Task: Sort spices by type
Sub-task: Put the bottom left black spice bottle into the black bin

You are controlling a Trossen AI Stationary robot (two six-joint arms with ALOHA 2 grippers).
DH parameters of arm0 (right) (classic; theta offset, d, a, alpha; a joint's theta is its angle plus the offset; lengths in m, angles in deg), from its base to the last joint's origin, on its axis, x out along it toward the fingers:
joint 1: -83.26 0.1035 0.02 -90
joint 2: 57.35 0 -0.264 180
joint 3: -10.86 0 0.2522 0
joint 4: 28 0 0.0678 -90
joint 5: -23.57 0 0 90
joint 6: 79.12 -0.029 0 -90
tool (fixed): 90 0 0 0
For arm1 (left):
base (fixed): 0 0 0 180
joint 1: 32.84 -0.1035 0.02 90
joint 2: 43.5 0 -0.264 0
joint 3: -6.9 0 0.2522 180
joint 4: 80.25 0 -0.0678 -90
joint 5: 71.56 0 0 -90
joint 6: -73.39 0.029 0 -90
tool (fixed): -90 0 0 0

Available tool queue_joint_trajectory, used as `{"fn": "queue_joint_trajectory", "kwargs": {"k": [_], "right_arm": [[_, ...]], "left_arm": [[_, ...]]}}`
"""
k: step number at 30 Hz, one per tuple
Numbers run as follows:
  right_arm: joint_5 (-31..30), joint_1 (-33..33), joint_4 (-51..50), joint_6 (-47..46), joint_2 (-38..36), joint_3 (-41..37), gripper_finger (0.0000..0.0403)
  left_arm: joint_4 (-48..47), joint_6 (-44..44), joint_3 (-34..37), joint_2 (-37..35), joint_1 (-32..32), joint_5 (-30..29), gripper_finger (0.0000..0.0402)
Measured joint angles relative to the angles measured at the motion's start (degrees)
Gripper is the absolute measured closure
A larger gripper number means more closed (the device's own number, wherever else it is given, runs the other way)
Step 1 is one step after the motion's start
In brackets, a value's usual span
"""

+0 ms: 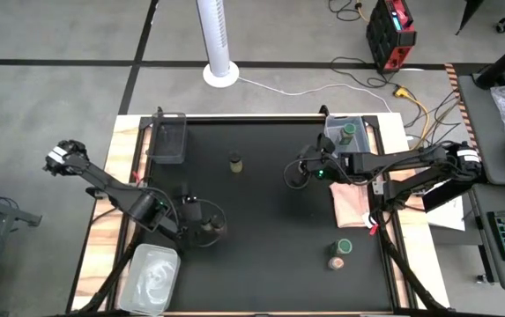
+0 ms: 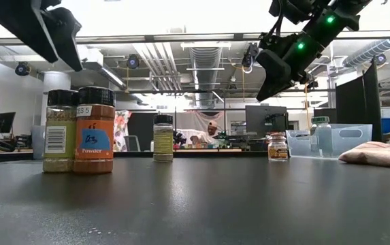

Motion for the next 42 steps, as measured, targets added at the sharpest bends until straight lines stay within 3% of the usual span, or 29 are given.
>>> {"fn": "queue_joint_trajectory", "kwargs": {"k": [26,32,42], "right_arm": [[1.5,0.0,-0.2,0.2,0.0,0.0,0.039],[1.5,0.0,-0.3,0.2,0.0,0.0,0.039],[1.6,0.0,-0.3,0.1,0.0,-0.2,0.039]], "left_arm": [[15.4,5.7,12.4,-1.0,-6.4,7.0,0.0023],[17.8,6.7,13.7,-1.0,-6.4,7.0,0.0064],[17.4,6.6,14.0,-0.5,-6.4,7.0,0.0178]]}}
